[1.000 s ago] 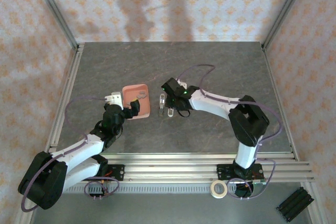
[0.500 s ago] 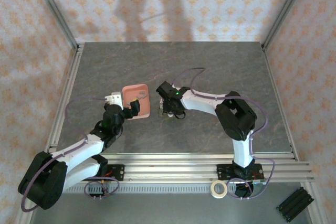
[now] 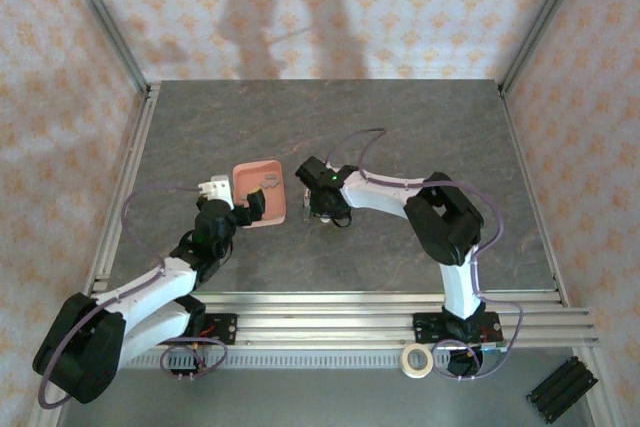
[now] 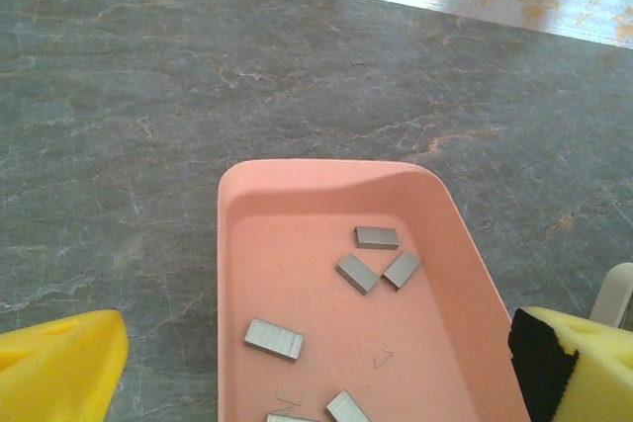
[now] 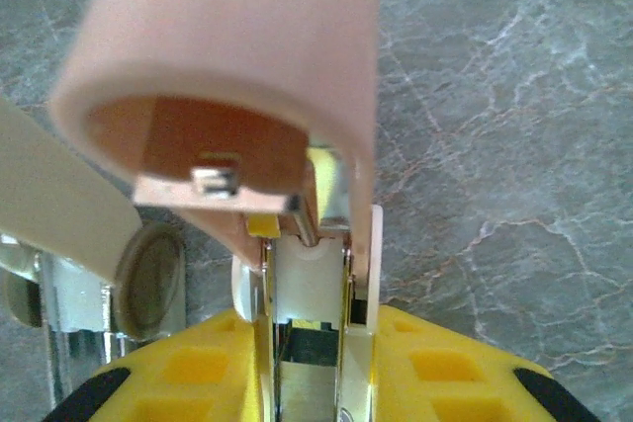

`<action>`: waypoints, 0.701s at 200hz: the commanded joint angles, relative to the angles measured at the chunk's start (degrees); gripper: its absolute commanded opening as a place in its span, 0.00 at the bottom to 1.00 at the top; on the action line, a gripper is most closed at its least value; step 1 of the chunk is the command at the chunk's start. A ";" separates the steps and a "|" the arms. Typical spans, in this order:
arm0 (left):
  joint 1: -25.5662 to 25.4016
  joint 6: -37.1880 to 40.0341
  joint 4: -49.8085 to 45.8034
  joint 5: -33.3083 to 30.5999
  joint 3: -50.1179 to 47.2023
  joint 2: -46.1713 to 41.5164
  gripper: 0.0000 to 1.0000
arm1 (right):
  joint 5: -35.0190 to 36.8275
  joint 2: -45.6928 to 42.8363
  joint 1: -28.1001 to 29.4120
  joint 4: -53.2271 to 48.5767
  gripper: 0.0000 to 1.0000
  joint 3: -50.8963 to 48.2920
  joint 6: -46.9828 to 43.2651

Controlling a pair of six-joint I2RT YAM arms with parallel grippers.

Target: Load the staples into the stapler

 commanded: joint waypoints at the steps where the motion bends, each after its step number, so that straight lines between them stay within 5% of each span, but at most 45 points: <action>1: 0.45 1.44 -1.33 -1.92 0.39 -0.77 1.00 | 4.90 -3.38 -0.96 -3.23 0.26 -3.12 0.06; 66: 0.46 0.64 -1.48 -1.06 0.48 -0.77 1.00 | 5.89 -8.42 -3.95 -3.72 0.26 -10.99 -1.39; 106: 0.42 0.61 -1.67 -1.05 0.58 -0.94 1.00 | 5.97 -10.78 -4.06 -3.73 0.40 -11.85 -2.25; 140: 0.62 -1.82 -3.04 -1.74 0.43 -1.03 1.00 | 9.00 -14.72 -3.25 -7.11 0.41 -9.24 -5.21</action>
